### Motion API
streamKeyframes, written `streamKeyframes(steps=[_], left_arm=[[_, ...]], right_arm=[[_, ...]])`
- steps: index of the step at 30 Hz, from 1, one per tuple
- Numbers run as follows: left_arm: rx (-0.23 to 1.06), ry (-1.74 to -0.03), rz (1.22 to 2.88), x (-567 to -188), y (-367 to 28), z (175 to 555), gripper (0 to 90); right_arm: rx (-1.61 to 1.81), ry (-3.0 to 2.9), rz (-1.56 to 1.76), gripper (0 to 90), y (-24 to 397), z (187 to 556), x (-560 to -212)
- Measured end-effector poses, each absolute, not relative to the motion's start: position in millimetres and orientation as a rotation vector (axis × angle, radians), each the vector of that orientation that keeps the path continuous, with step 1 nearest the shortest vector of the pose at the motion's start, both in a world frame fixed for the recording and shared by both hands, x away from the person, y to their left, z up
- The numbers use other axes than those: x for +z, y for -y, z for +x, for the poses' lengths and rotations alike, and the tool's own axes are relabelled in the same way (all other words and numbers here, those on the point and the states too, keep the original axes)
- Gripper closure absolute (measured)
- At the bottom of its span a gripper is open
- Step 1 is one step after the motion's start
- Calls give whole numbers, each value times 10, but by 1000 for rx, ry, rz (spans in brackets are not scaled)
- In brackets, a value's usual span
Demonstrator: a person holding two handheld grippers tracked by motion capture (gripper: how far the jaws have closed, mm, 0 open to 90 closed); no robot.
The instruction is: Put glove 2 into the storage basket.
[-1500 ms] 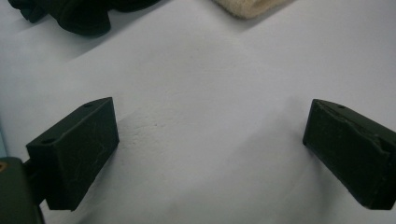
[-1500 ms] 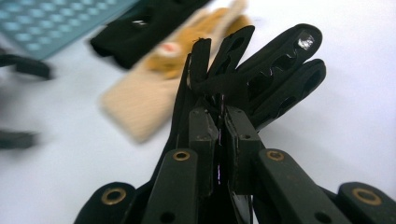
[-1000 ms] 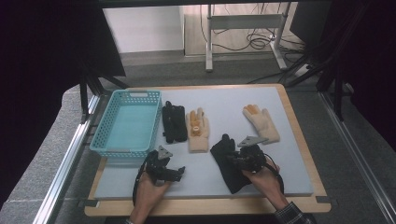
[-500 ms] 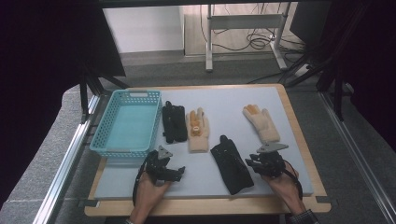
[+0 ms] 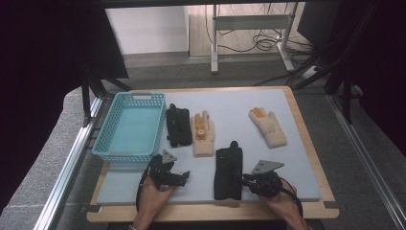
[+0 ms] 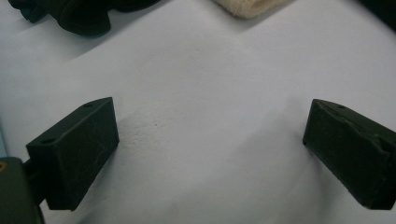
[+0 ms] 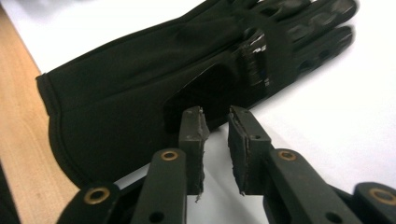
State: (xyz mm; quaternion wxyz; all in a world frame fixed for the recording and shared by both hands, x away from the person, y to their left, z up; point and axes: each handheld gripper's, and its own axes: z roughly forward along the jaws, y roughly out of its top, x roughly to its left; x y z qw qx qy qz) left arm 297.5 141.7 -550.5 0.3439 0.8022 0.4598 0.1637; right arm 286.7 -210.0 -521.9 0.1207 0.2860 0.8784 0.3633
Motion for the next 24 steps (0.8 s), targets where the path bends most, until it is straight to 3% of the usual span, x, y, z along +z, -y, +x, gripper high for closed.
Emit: streamKeyframes(steps=[6, 10, 24], left_arm=[[425, -1194, 2087, -5504, -1419, 2976, 35], [425, -1194, 2087, -5504, -1419, 2976, 35], [425, -1193, 2087, -5504, -1420, 2976, 35]], right_arm=[[1133, -2515, 911, 626, 2164, 3015, -5180], [1152, -2504, 882, 615, 2050, 3131, -5133], [1241, -2531, 826, 701, 1330, 3918, -4861]])
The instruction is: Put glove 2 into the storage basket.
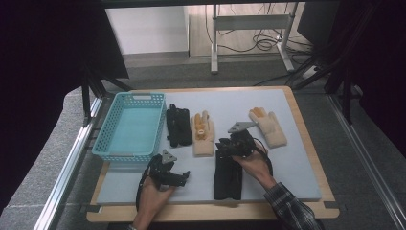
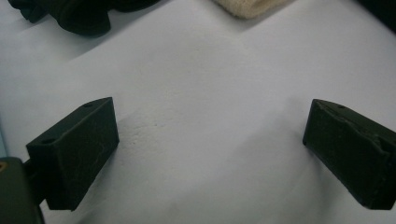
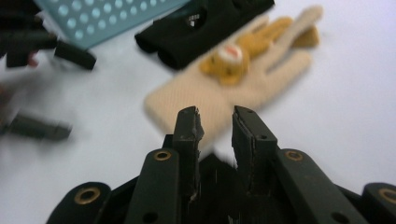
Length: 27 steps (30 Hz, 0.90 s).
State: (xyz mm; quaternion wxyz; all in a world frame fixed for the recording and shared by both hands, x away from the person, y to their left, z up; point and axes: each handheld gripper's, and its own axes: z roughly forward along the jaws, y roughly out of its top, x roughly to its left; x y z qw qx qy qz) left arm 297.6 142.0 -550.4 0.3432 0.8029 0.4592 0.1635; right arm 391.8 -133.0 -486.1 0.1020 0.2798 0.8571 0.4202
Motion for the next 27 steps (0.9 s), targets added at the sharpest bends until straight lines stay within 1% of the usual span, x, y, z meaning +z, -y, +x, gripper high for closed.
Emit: streamKeyframes(steps=[8, 12, 15, 18, 21, 24, 25, 27], left_arm=[[424, -1189, 2093, -5504, -1424, 2977, 35], [423, -1190, 2094, -5503, -1425, 2977, 35], [422, -1190, 2092, -5503, -1424, 2977, 35], [422, -1190, 2093, -5503, -1425, 2977, 35], [422, -1190, 2093, -5503, -1425, 2978, 35], [421, -1190, 2094, -5503, -1424, 2978, 34], [421, -1190, 2094, -5503, -1424, 2979, 34], [421, -1190, 2094, -5503, -1424, 2979, 34]], right_arm=[[1218, -2543, 803, 693, 790, 4289, -4811], [1222, -2539, 821, 660, 559, 4469, -4847], [1224, -2536, 854, 611, 406, 4584, -4898], [1213, -2536, 888, 566, 268, 4683, -4971], [1175, -2548, 928, 544, 148, 4776, -5087], [1134, -2572, 951, 552, 75, 4824, -5193], [1117, -2582, 949, 576, 51, 4833, -5228], [1087, -2601, 941, 691, 23, 4833, -5268]])
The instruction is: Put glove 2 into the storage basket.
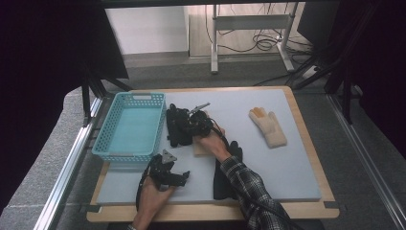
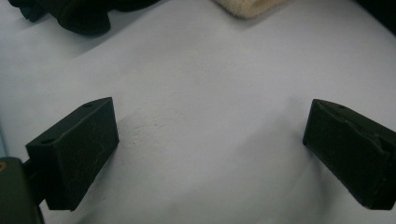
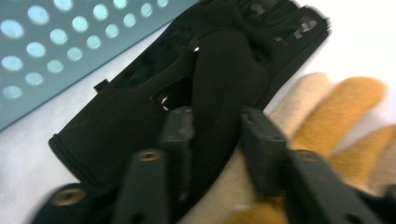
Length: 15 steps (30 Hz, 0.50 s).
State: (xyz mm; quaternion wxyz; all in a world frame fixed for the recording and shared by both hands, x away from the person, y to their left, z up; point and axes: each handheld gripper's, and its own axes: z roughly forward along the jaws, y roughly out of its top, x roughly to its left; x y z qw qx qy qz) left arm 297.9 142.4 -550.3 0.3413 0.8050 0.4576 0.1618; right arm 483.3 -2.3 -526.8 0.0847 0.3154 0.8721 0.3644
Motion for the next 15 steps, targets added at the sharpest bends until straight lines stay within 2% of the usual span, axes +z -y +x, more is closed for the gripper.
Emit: streamKeyframes(steps=[1, 3, 15], left_arm=[[421, -1190, 2094, -5503, -1424, 2979, 34], [420, -1191, 2094, -5503, -1424, 2979, 34], [421, -1189, 2095, -5503, -1424, 2979, 34]], right_arm=[[1106, -2604, 940, 784, 20, 4827, -5266], [1097, -2609, 928, 848, 7, 4809, -5236], [1232, -2588, 895, 864, 176, 4646, -4727]])
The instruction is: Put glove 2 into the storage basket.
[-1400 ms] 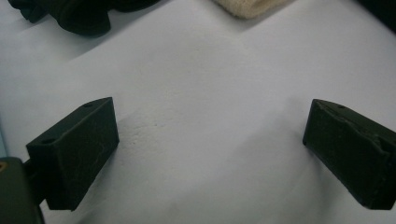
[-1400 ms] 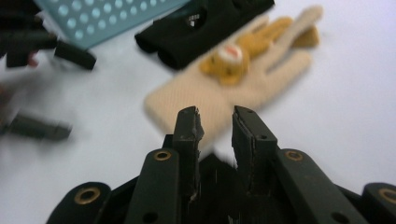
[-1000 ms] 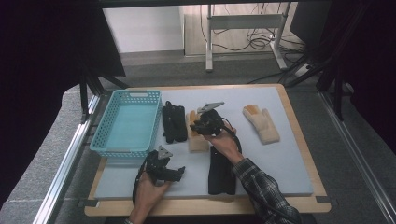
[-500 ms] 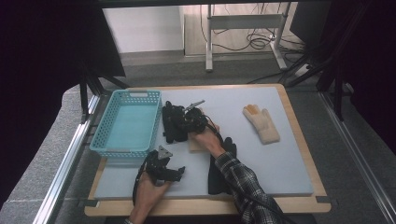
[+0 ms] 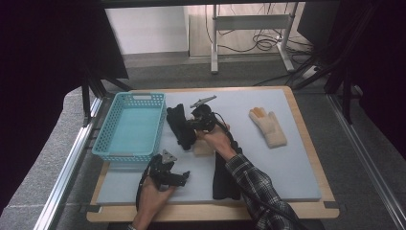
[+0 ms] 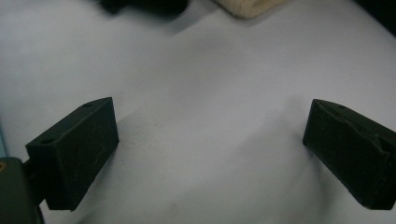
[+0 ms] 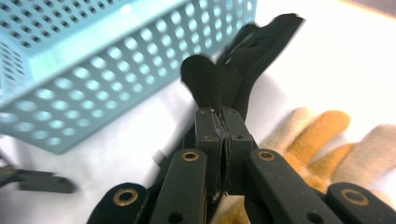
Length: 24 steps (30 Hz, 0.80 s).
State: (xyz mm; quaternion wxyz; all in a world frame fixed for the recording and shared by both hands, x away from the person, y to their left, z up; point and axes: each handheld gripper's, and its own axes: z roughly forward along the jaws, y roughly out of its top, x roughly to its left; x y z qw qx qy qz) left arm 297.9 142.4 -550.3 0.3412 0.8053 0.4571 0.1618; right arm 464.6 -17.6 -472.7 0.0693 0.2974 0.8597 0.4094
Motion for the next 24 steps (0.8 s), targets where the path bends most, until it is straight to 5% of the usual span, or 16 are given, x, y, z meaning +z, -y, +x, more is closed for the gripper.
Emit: streamKeyframes(steps=[12, 24], left_arm=[[421, -1189, 2094, -5504, -1424, 2979, 34], [421, -1190, 2094, -5503, -1423, 2978, 34]], right_arm=[[1313, -2496, 905, 866, 630, 4449, -4288], [1248, -2363, 1031, 865, 1627, 4273, -4198]])
